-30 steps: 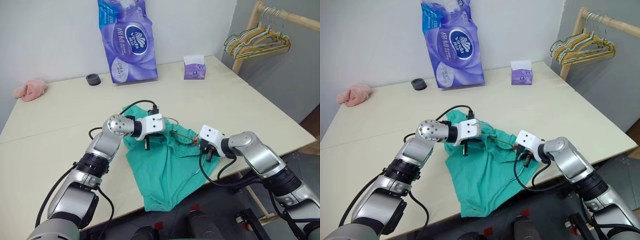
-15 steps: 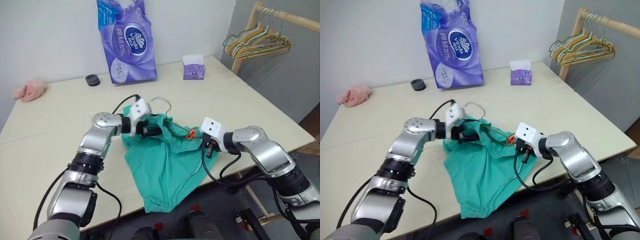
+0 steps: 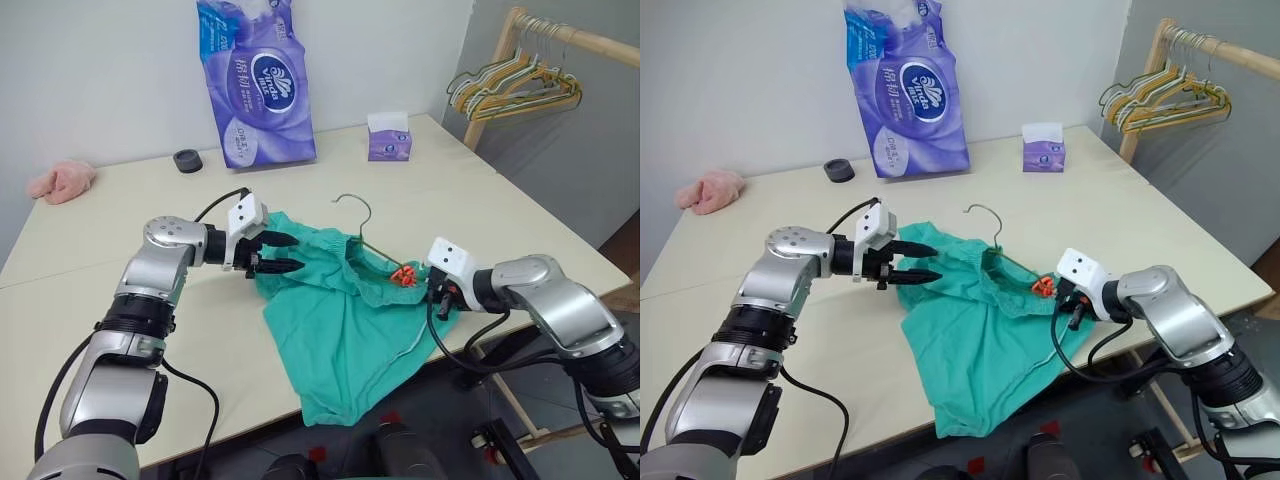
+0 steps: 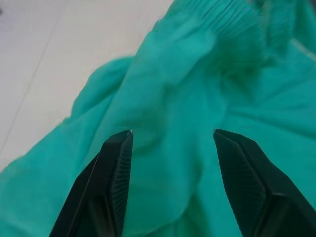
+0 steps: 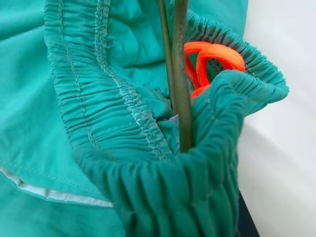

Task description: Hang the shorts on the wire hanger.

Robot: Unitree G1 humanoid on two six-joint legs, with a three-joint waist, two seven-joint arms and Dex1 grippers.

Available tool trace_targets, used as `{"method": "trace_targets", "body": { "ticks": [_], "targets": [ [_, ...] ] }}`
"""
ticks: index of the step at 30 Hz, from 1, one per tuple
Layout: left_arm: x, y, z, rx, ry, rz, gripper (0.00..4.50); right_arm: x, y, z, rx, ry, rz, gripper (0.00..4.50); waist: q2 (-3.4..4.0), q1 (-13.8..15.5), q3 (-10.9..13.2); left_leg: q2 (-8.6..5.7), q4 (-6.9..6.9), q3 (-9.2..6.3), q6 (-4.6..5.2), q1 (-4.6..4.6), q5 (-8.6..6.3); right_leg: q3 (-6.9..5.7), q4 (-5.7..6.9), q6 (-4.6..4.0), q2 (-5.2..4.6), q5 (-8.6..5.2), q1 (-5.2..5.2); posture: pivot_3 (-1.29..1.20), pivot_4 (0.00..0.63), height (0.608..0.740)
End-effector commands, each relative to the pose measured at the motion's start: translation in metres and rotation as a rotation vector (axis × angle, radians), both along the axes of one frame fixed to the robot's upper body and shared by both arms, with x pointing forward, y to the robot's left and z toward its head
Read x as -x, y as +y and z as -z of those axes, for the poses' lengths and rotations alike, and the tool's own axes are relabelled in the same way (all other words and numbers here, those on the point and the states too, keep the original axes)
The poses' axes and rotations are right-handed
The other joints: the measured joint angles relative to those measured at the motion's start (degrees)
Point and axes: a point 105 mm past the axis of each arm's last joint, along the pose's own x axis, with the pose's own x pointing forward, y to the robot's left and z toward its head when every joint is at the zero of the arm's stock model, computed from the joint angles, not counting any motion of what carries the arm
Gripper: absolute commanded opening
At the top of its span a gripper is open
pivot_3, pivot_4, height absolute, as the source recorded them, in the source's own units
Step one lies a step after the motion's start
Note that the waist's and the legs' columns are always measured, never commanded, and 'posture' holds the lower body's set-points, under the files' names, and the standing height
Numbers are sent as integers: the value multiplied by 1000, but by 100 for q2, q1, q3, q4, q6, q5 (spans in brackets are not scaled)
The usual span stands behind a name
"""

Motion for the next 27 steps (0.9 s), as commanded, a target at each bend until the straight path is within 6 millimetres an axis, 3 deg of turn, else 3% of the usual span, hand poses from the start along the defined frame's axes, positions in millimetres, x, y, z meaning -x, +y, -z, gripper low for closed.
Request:
{"method": "trace_targets", "body": {
  "ticks": [1,7,12,21,27],
  "targets": [
    [-9,-13,-2,-30,-84,29,2740,8,3,-19,-20,-41,-43,0,-1,14,0,0,0,0,0,-2,0,0,-1,0,-1,0,0,-283,40,740],
    [-19,-28,-2,30,-100,25,2740,21,5,-22,-16,-31,-75,0,-3,-1,-2,1,0,0,6,-7,-4,-2,-1,0,-1,0,-3,-291,42,740],
    [-26,-26,-3,71,-71,-17,2740,25,5,-25,-14,-30,-80,0,-4,-8,-3,1,0,0,11,-8,-6,-2,0,0,-1,0,-4,-300,44,740],
    [-36,-12,-11,128,-70,-100,42,33,-1,-28,6,-25,-103,0,-4,-11,-2,1,1,0,14,-9,-8,-3,-1,0,-1,0,-5,-301,46,740],
    [-37,-3,-10,150,-44,-139,42,35,-8,-30,24,-28,-104,0,-4,-8,-2,1,1,0,15,-9,-8,-3,-1,1,-1,0,-4,-300,49,740]
  ]
}}
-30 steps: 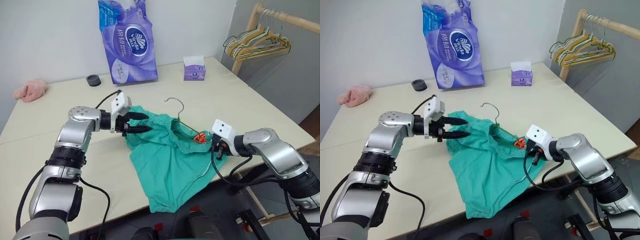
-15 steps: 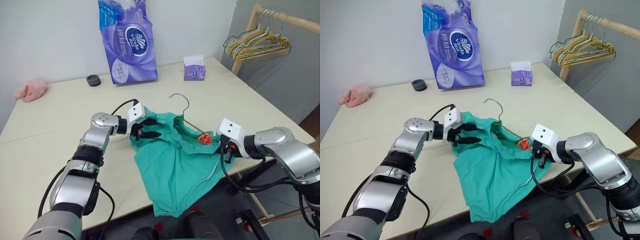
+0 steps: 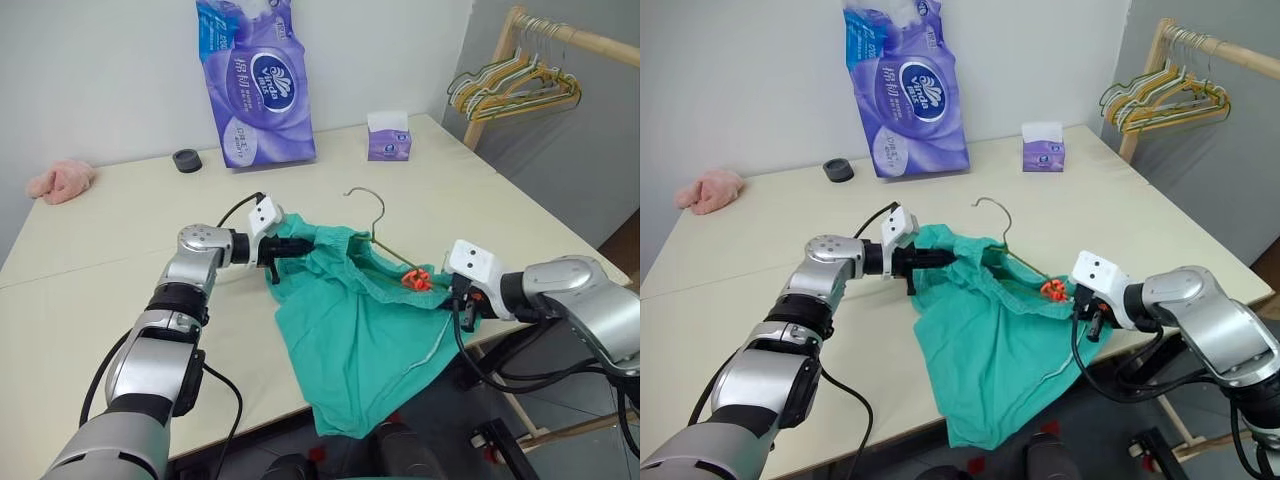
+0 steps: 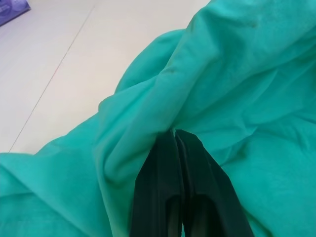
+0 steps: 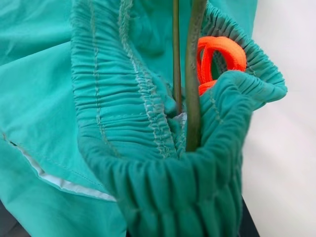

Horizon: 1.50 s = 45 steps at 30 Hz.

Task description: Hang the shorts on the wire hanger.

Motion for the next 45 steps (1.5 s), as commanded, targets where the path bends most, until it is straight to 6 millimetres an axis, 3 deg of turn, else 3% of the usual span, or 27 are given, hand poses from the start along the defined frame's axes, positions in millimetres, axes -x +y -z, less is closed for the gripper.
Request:
{"method": "trace_targets", "body": {
  "ticks": [1,8,11,17,20,23,26,31,34,40,45],
  "targets": [
    [-7,12,-22,28,-49,-47,42,8,4,-10,-3,-27,-73,0,0,1,0,0,0,0,0,0,0,0,0,0,0,0,0,-299,50,740],
    [-9,28,-15,-30,-68,-110,42,23,-10,-9,60,11,-132,0,0,5,0,2,-1,0,2,0,-1,-1,-1,0,1,0,-1,-294,54,740],
    [-10,23,-14,-20,-72,-109,42,28,-11,-9,69,23,-160,0,-1,20,1,1,1,1,2,0,-1,-1,-2,1,0,0,2,-293,56,740],
    [3,5,-7,-14,-66,-15,42,20,-6,-12,28,-6,-130,0,-1,14,0,2,1,1,2,0,-2,0,-2,2,0,0,1,-294,59,740],
    [0,9,-17,31,-93,-60,42,16,-11,-15,-11,6,-82,0,-2,15,1,3,0,0,2,-1,-2,0,-1,2,0,0,0,-294,59,740],
    [-4,16,-27,60,-113,-106,663,11,-18,-20,-60,13,-10,0,-2,19,1,2,0,0,3,-2,-2,0,-2,2,0,0,0,-292,61,740],
    [7,12,-28,50,-116,-51,1562,10,-26,-21,-105,39,71,0,-1,17,0,2,0,0,3,-2,-2,1,-2,2,0,0,0,-292,63,740],
    [41,-21,-39,124,-89,108,3081,8,-68,0,-161,102,365,0,-2,61,0,2,1,-1,4,-4,-3,2,-2,1,-2,1,2,-292,72,740],
    [68,-49,-48,185,-50,221,3081,12,-86,4,-194,115,495,0,0,76,0,2,2,1,8,-6,-5,5,-1,1,-4,1,2,-300,78,740],
    [98,-95,-64,240,-83,331,3081,16,-125,-3,-311,153,851,0,5,56,-1,2,1,2,14,-1,-8,5,0,2,-2,1,8,-330,96,740],
    [107,-134,-76,274,-150,371,3081,12,-186,-35,-353,43,1191,0,19,31,4,-1,3,17,22,2,-11,14,-2,2,-3,1,12,-347,109,740]
  ]
}}
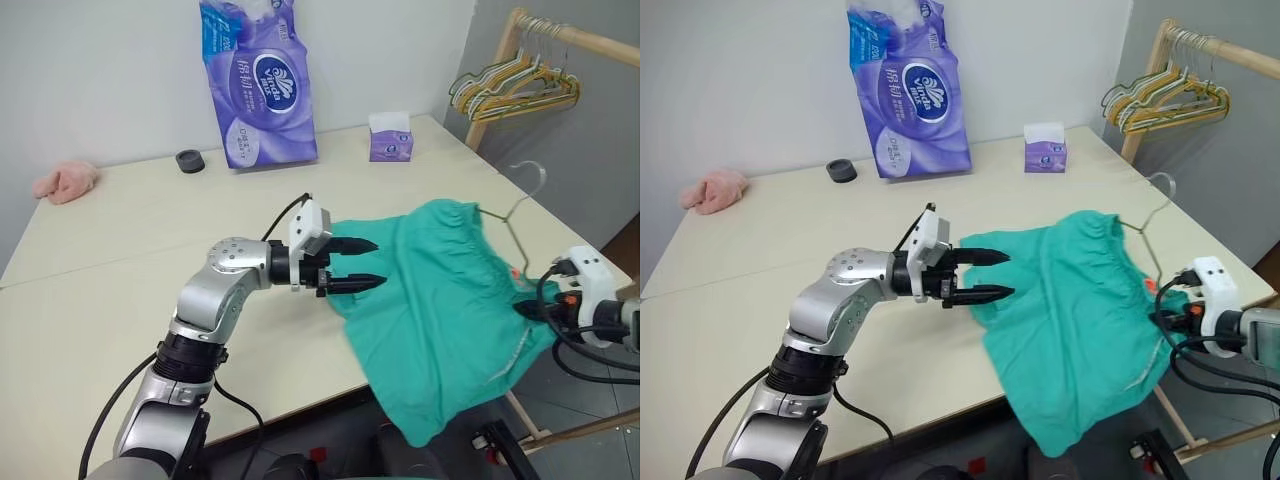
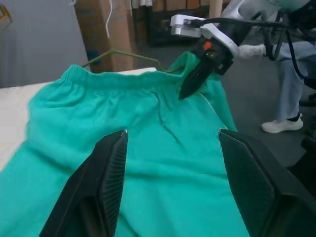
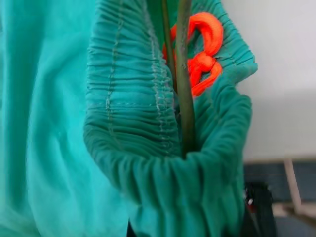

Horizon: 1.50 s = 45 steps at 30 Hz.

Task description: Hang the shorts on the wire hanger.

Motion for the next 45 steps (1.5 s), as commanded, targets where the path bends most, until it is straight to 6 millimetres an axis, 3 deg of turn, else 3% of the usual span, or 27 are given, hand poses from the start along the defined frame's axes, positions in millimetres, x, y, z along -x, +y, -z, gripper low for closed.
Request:
{"method": "trace_targets", "body": {
  "ticks": [1,6,10,16,21,30,37,45],
  "targets": [
    [8,-23,-18,21,-92,31,3081,-2,-41,-39,60,-98,207,0,4,3,5,0,0,1,2,0,-1,-1,-1,0,0,0,1,-349,111,740],
    [6,-44,-31,41,-111,37,3081,-5,-72,-77,141,-178,330,0,31,-25,33,2,-3,13,8,1,-2,0,-3,2,4,-3,4,-367,125,740],
    [-3,-63,-48,80,-182,0,3081,-8,-96,-109,224,-262,417,0,55,-56,94,3,-9,24,26,58,-12,6,-11,17,10,-19,63,-376,135,740],
    [0,-87,-86,194,-275,15,3081,-5,-131,-133,243,-329,587,0,57,-117,154,-6,-6,55,45,60,-24,35,-14,40,9,-33,77,-374,140,740],
    [9,-104,-88,157,-387,97,3081,-2,-155,-144,221,-355,700,0,83,-162,199,-6,-11,84,50,71,-27,68,-12,50,14,-38,77,-371,146,740],
    [25,-132,-98,179,-486,202,3081,0,-180,-137,139,-317,810,0,79,-311,279,-12,-10,188,101,97,-56,161,-23,125,20,-58,77,-364,154,740],
    [28,-137,-100,181,-506,230,3081,2,-177,-109,13,-210,837,0,79,-341,341,-13,-12,194,108,100,-61,173,-24,139,20,-65,77,-359,159,740],
    [29,-140,-100,185,-508,245,3081,1,-168,-104,-30,-190,825,0,51,-343,365,-12,-11,196,108,99,-61,175,-25,145,19,-63,77,-366,159,740]
  ]
}}
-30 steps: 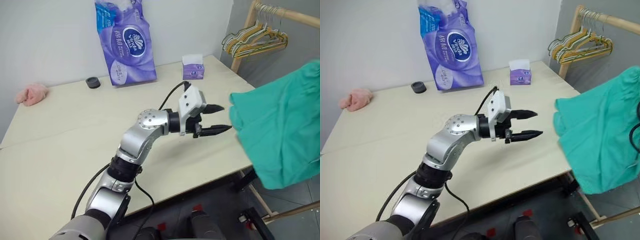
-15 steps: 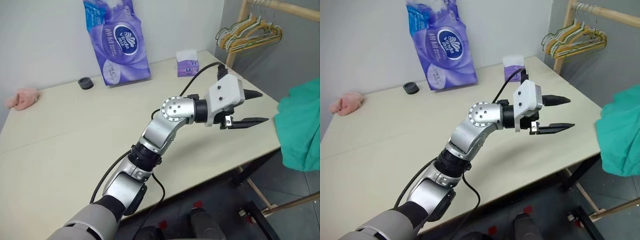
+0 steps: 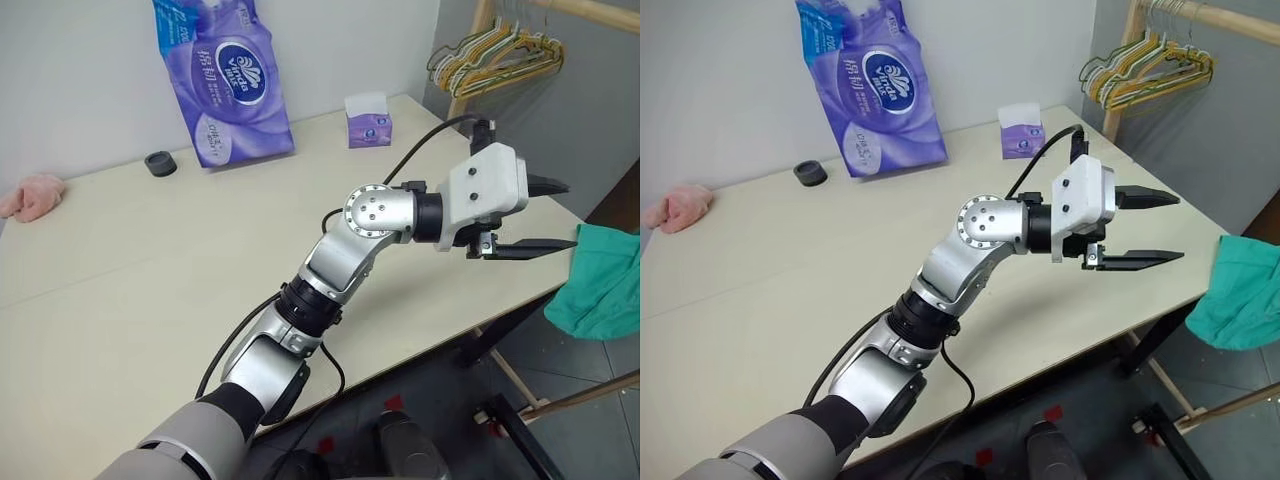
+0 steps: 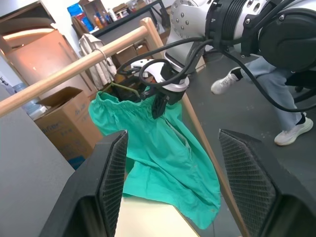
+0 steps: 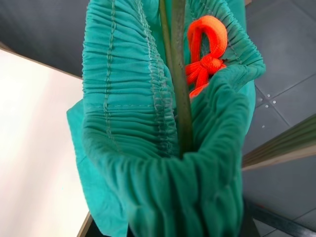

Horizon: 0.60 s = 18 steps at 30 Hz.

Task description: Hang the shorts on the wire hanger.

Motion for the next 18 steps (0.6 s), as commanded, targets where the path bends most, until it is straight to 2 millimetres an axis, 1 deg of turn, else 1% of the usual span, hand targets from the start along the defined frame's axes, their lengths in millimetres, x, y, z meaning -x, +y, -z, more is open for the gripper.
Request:
{"method": "trace_targets", "body": {
  "ticks": [1,3,8,10,11,14,18],
  "targets": [
    [9,-5,-12,21,-43,41,3081,2,1,-8,3,-33,8,0,-1,0,1,0,0,0,0,0,0,0,-1,1,-1,0,0,-367,157,740],
    [14,-6,-13,27,-31,74,3081,1,3,-7,1,-29,5,0,-3,-3,3,0,0,0,0,0,0,0,-1,2,-1,-1,0,-368,156,740],
    [23,-7,-11,12,-33,131,3081,-1,8,-12,6,-64,6,0,-4,-9,3,0,0,0,-1,0,0,-1,0,4,0,-1,0,-369,154,740],
    [24,-8,-9,6,-39,136,3117,-2,12,-15,9,-76,3,575,-3,-18,3,1,0,0,-1,0,0,0,0,4,0,-1,0,-369,152,740],
    [24,-8,-9,6,-40,136,3117,-2,16,-18,6,-86,-7,755,-2,-25,4,1,0,0,-1,0,0,1,0,5,0,-1,0,-370,151,740],
    [24,-8,-9,7,-39,137,3117,-2,23,-22,8,-98,-11,1561,0,-45,4,3,0,0,-1,0,0,1,2,5,0,-1,0,-370,147,740],
    [23,-8,-9,3,-41,138,3117,1,27,-32,56,-115,10,2932,1,-46,3,3,0,-2,-1,0,0,0,1,6,0,-1,-1,-374,140,740]
  ]
}}
